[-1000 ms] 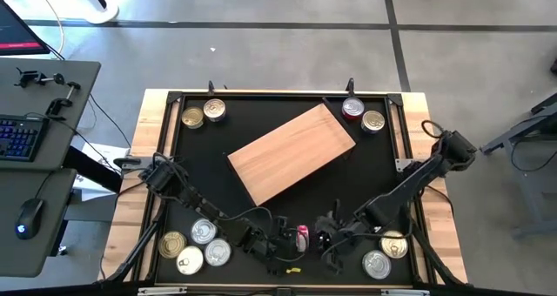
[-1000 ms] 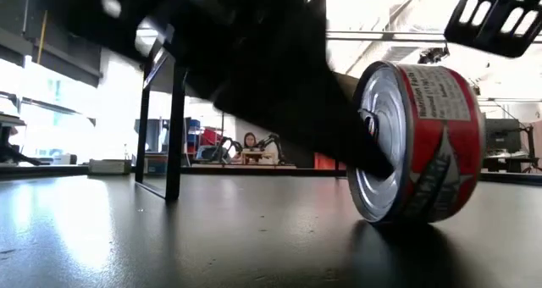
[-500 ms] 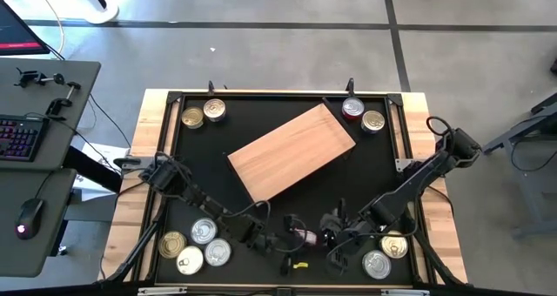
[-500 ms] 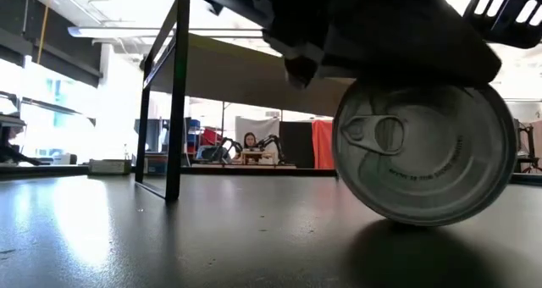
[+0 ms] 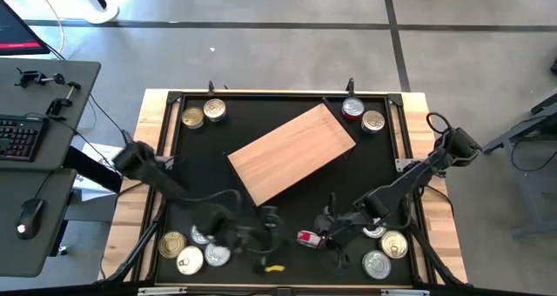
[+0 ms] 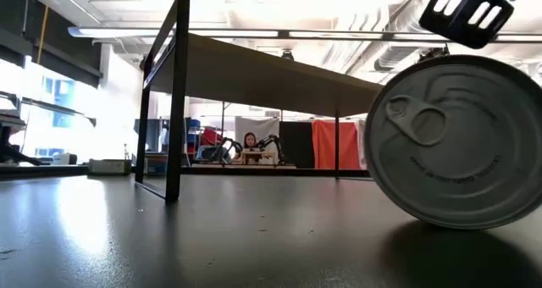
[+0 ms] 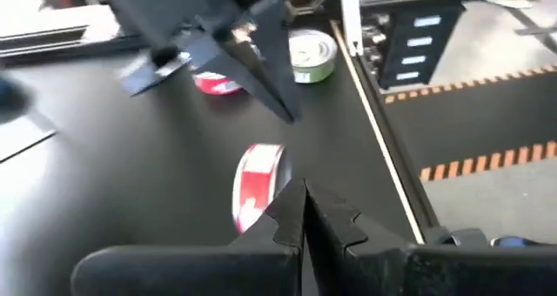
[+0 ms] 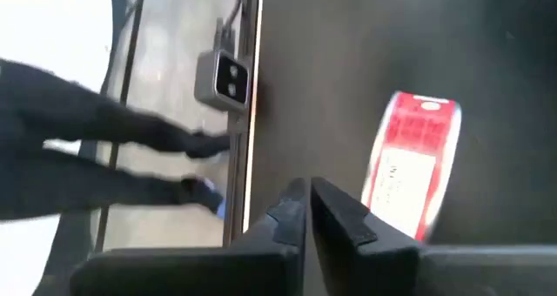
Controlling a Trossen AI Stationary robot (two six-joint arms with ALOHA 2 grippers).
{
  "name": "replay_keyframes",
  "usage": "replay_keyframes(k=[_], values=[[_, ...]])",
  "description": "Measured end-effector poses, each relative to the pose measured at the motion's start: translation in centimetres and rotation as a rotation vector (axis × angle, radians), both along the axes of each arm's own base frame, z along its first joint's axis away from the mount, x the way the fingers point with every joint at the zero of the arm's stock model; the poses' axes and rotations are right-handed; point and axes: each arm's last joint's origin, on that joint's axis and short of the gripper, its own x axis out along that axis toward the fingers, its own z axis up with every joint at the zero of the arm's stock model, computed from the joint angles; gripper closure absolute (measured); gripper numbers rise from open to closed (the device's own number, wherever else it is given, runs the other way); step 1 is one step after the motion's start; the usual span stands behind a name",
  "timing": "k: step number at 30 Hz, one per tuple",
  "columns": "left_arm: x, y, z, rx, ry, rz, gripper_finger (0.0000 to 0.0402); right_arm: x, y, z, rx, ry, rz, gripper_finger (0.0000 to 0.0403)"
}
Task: Stack canned seafood by type on shelf
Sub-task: Put the red tuna can on the shelf
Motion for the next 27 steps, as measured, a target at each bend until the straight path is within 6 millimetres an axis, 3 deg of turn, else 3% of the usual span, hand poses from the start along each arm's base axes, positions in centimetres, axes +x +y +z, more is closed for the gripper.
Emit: replay_keyframes(k=[6,13,21,27], values=[[-3.8,0.0,2.7,0.042,-0.019,0.136,0.0402,-0.1,-0.9,1.0,-0.086,0.083,0.138,0.0297],[-4.5,-0.5,2.7,-0.011,-0.028,0.192,0.0401,-0.5,-0.1,0.8,-0.170,0.027,0.169,0.0195],[-4.4,-0.4,2.7,-0.015,-0.033,0.208,0.0402,-0.4,0.0,1.0,-0.256,-0.032,0.036,0.0180],[-4.4,-0.4,2.7,-0.014,-0.032,0.207,0.0402,-0.9,1.3,0.3,-0.328,-0.059,-0.046,0.0180]])
